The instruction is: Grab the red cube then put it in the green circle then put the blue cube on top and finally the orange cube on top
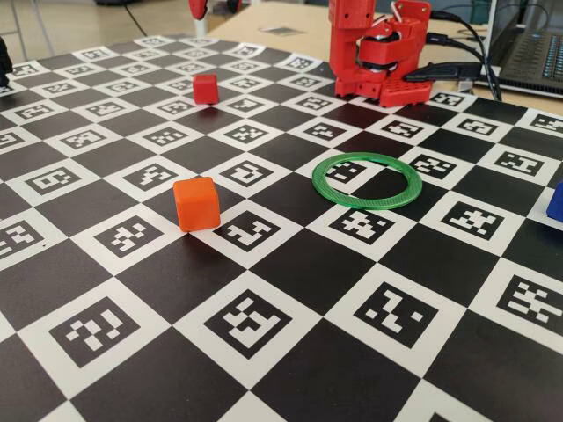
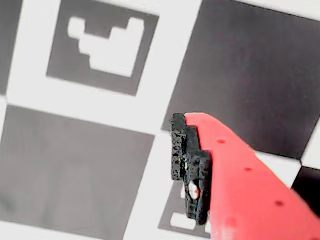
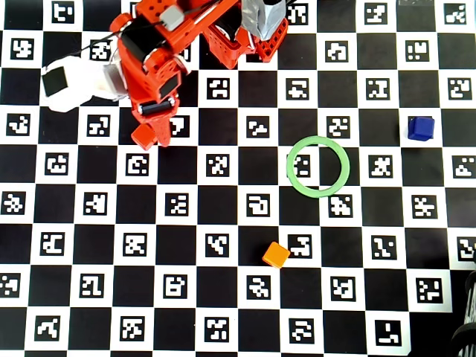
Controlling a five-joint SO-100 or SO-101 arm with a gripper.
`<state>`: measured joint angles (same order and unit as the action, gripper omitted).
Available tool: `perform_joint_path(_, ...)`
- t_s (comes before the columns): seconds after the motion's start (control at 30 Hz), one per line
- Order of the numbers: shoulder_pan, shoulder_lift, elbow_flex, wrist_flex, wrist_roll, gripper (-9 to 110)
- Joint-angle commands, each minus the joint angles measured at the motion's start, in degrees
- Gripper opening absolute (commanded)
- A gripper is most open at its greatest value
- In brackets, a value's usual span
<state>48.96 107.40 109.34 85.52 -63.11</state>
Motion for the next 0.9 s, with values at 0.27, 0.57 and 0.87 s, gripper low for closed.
perform_joint_path(0.27, 0.9, -5.8, 5.8, -14.2, -0.1, 40)
perform_joint_path(0.57, 1.8, -10.6, 7.2, -18.9, -0.2, 41)
perform_joint_path(0.87, 2.5, -14.1, 8.2, -22.9, 0.1, 41)
